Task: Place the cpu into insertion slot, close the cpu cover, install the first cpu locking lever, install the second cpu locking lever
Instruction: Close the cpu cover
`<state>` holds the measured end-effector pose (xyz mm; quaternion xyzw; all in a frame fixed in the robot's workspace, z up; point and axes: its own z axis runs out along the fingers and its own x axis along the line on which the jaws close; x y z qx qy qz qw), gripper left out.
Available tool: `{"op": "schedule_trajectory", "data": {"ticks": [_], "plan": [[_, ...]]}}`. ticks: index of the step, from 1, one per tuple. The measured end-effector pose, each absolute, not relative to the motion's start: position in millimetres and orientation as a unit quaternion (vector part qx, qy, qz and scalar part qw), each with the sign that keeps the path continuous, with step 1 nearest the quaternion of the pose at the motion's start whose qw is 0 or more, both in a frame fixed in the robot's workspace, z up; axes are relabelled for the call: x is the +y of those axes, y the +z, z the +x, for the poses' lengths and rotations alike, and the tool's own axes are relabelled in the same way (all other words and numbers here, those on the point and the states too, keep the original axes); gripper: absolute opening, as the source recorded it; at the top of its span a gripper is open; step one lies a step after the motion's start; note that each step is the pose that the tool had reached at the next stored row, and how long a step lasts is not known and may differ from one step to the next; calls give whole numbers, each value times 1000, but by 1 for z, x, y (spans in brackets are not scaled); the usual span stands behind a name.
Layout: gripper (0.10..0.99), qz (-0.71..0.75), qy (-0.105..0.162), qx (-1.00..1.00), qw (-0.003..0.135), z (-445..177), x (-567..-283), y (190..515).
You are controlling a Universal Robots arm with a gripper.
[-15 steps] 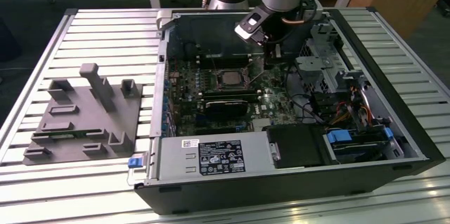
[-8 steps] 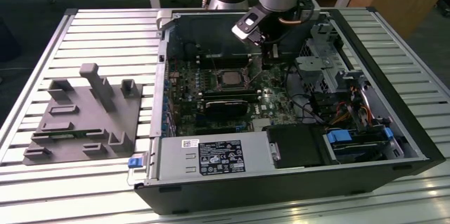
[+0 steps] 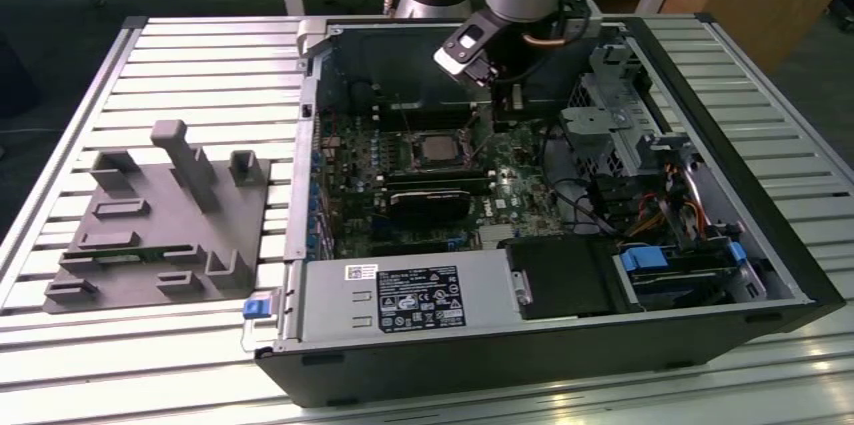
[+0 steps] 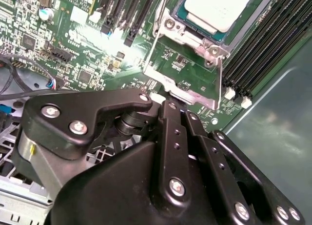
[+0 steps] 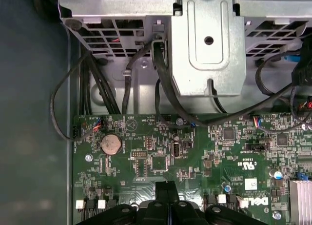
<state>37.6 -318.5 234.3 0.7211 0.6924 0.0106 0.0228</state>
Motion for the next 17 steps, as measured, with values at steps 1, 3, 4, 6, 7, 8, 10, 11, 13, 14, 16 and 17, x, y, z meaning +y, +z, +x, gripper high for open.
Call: {"op": "schedule_trajectory", "data": {"ticks": [1, 3, 4, 6, 7, 8, 10, 11, 13, 14, 16, 17], "plan": [[106, 721, 11, 692, 23, 37, -319, 234], [106, 721, 11, 692, 23, 35, -319, 234], [106, 721, 11, 692, 23, 33, -318, 234], [106, 721, 11, 692, 23, 31, -319, 234], [106, 721, 11, 692, 23, 30, -319, 234], [106, 721, 11, 692, 23, 29, -319, 234], [106, 721, 11, 692, 23, 27, -319, 234], [106, 721, 11, 692, 23, 26, -319, 234], [106, 721, 11, 692, 23, 23, -319, 234], [106, 721, 11, 692, 23, 22, -319, 234], [106, 721, 11, 692, 23, 19, -318, 234], [106, 721, 11, 692, 23, 17, -319, 234]]}}
